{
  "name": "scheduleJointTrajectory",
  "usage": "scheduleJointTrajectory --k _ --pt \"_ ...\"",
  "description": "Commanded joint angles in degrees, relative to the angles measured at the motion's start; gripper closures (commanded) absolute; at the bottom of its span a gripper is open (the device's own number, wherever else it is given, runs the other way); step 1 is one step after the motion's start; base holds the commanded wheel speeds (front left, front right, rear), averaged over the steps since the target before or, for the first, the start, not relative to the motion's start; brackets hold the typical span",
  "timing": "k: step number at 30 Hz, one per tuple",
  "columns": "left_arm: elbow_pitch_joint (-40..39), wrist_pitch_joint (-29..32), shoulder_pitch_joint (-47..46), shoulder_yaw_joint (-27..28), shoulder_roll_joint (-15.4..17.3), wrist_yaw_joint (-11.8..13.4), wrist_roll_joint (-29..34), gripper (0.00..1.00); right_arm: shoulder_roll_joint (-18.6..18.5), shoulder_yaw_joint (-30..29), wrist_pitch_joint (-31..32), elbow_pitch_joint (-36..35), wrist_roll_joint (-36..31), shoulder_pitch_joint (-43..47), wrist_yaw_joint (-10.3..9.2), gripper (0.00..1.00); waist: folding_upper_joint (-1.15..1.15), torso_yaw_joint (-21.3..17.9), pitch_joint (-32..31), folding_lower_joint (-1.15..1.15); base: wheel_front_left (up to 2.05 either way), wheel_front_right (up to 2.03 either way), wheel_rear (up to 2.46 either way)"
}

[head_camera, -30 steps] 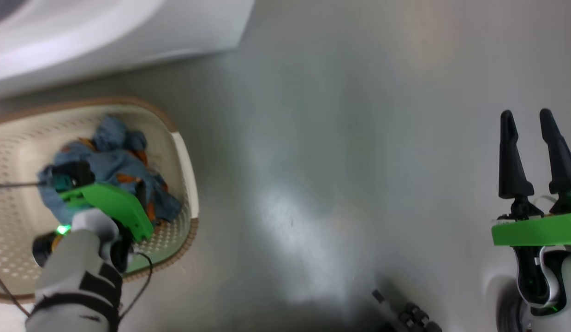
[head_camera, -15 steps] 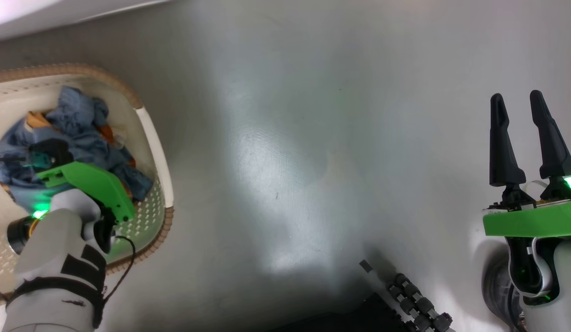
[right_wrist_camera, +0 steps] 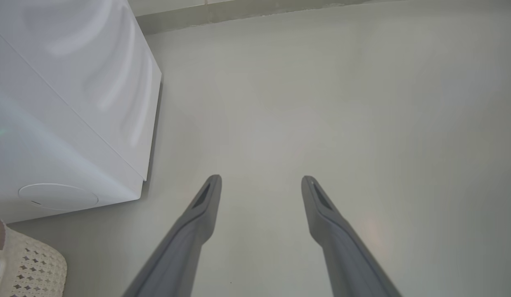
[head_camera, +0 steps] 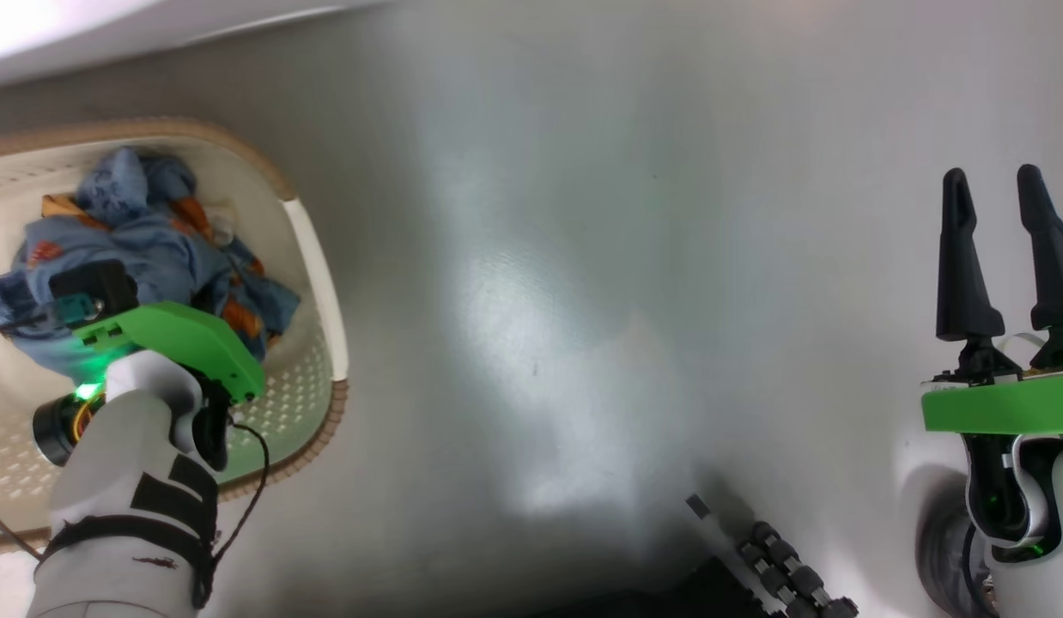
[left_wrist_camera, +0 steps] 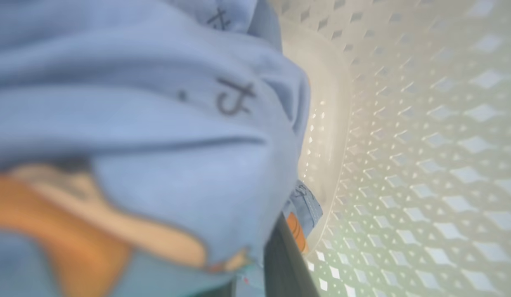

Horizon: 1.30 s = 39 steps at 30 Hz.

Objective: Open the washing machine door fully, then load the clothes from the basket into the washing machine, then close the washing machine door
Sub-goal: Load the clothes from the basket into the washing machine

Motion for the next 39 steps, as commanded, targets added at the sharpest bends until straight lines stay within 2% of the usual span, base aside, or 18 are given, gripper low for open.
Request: scheduleJointTrajectory --k 1,8,13,19,20,29,39 --pt "-0.5 -1.9 2.8 1.1 1.3 -0.5 -0.5 1.0 -0.9 0.4 -0.5 -0.8 0.3 0.8 0.25 0.0 0.0 1.4 -1.7 0.0 0.0 0.0 0.0" --pt "-0.4 -9.2 5.7 1.1 0.0 -2.3 -1.0 1.0 -1.1 -1.6 0.0 -0.1 -0.3 1.3 0.25 0.0 0.0 4.6 -7.1 0.0 0.0 0.0 0.0" --pt "-3.4 -11.3 8.5 1.8 -0.4 -3.3 -1.3 1.0 -0.5 -4.1 0.0 1.1 -0.8 2.0 0.25 0.0 0.0 6.0 -11.9 0.0 0.0 0.0 0.0" --pt "-15.7 -11.3 15.7 4.2 -0.6 -2.4 1.3 1.0 -0.1 -5.6 -0.5 3.9 -2.4 2.8 0.25 0.0 0.0 6.5 -18.6 0.0 0.0 0.0 0.0" --pt "-15.7 -11.3 15.7 4.2 -0.6 -2.4 1.3 1.0 -0.1 -5.6 -0.5 3.9 -2.4 2.8 0.25 0.0 0.0 6.5 -18.6 0.0 0.0 0.0 0.0" --pt "-32.0 -11.4 28.1 6.1 -2.8 -3.0 8.2 1.0 0.2 -4.9 -0.8 7.1 -5.7 5.7 0.25 0.0 0.0 7.0 -29.8 0.0 0.0 0.0 0.0" --pt "-42.0 -11.4 36.6 5.7 -4.2 -4.4 12.4 1.0 0.0 -2.6 0.2 7.3 -8.6 8.7 0.25 0.0 0.0 8.8 -39.4 0.0 0.0 0.0 0.0"
